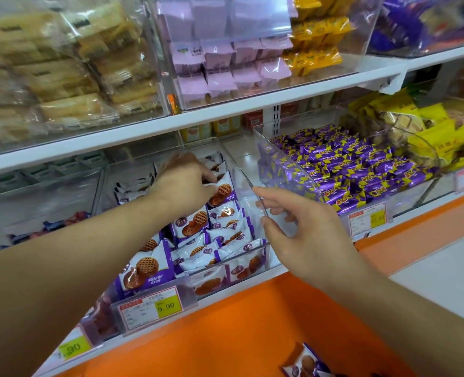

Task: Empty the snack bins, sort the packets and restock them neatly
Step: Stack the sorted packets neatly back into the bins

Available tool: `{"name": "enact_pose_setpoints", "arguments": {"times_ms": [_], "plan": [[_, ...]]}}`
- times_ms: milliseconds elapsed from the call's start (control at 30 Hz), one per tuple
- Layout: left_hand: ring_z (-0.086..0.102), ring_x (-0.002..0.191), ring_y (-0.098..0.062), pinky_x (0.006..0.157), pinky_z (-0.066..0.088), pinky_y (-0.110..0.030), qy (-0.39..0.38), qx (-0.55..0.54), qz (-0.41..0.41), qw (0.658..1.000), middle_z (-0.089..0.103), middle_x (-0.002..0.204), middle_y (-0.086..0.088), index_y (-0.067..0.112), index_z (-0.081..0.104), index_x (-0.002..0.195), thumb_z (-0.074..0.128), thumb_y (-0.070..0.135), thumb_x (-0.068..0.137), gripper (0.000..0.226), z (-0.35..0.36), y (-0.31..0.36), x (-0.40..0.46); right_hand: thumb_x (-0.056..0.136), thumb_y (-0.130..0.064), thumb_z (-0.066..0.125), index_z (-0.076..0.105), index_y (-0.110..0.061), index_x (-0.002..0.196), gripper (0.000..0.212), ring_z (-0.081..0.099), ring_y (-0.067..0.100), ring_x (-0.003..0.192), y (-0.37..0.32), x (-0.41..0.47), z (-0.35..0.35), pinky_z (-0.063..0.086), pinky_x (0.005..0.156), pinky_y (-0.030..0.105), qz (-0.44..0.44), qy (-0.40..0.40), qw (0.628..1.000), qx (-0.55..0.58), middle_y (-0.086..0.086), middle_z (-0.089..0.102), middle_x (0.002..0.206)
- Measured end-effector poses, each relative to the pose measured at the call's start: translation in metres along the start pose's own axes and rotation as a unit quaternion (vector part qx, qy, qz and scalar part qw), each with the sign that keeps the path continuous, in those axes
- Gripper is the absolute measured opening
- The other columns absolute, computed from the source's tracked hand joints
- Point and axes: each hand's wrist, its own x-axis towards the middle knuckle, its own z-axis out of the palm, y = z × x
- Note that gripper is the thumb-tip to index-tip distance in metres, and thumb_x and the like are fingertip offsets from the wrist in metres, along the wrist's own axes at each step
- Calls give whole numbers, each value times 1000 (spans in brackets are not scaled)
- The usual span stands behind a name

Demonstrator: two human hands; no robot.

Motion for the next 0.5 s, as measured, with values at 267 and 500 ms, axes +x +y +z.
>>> {"name": "enact_pose_setpoints", "arguments": {"times_ms": [267, 500], "plan": [[57, 99, -5, 83, 42, -22, -12, -38, 14, 999, 65, 130, 11, 32, 72, 123, 66, 40, 98, 27, -18, 7, -16, 96, -24, 70, 61, -46, 141, 51, 63, -2, 110, 3, 1, 0, 54, 99, 32, -1, -8, 1000, 18, -24, 72, 115], [58, 102, -3, 89, 44, -23, -15, -164, 84, 983, 62, 108, 17, 36, 73, 109, 67, 39, 97, 14, -37, 55, -133, 89, -16, 69, 64, -28, 128, 42, 67, 12, 86, 4, -6, -29, 52, 74, 26, 14, -60, 996, 61, -6, 68, 108]]}}
